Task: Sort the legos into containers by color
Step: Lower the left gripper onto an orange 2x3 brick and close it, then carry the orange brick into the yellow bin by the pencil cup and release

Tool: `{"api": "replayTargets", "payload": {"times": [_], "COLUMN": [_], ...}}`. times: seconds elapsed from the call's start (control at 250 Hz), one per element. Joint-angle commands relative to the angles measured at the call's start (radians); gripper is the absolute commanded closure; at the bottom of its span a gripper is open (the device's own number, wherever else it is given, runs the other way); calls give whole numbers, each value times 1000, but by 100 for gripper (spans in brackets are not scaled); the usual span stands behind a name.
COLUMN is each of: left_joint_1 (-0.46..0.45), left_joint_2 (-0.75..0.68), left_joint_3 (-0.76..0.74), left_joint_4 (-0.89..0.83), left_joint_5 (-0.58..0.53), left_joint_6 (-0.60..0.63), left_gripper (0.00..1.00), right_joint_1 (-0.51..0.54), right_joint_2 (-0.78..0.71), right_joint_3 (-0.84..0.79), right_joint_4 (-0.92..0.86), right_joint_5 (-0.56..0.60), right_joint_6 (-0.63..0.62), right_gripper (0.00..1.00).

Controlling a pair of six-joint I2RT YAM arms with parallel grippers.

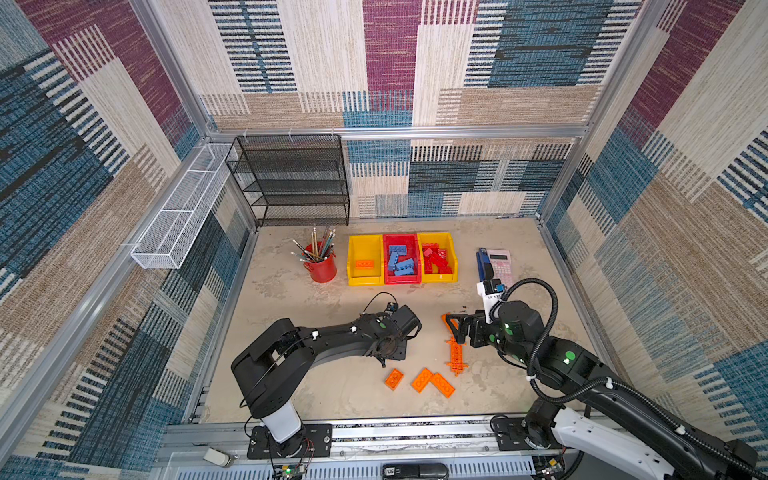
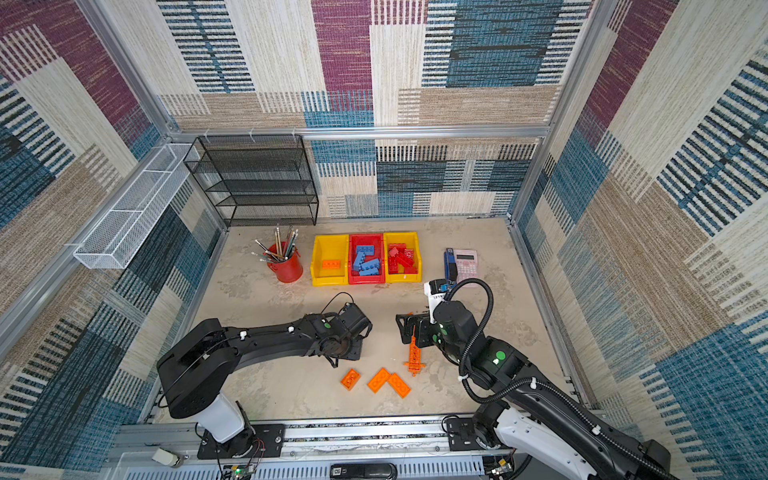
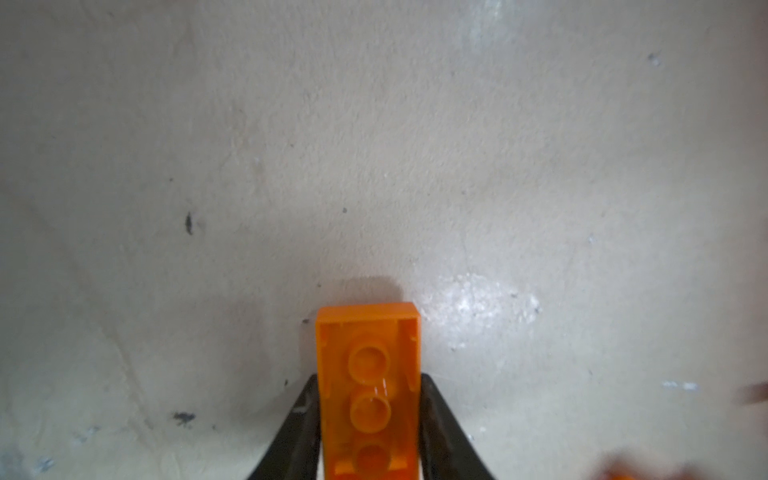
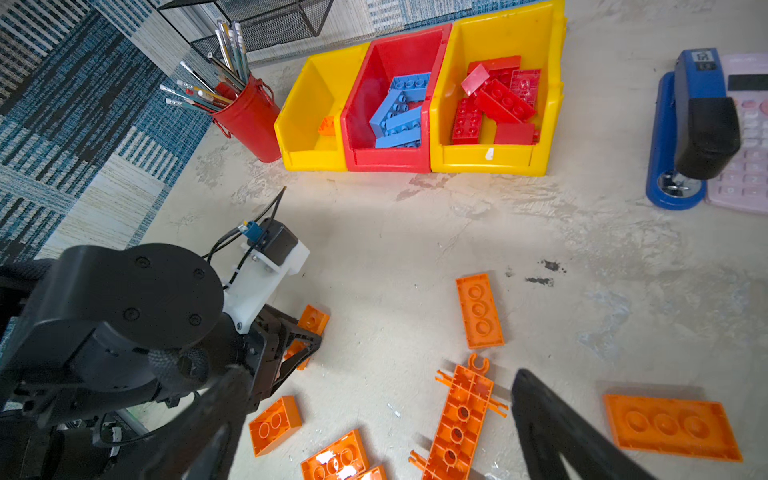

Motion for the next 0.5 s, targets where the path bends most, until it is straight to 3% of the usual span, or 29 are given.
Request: {"api": "replayTargets", "payload": {"times": [0.0,0.24,0.496], "left_joint_1": [0,6,96], "left_joint_2": [23,82,-5], "left_joint_3": [11,82,177], "left_joint_4": [-13,-65,-155], "left_joint_5": [-3,-21,-67], "left_joint_6": [11,68,153], "left_gripper": [65,66,71], "right_joint_1": [1,1,1], "right_joint_2": [10,28,37], "right_joint_3": [13,42,81], "right_joint_4": [42,34,36], "right_joint_5": [-1,12,36], "right_joint_6": [-9,-15,-28], "right_gripper": [1,1,1]}}
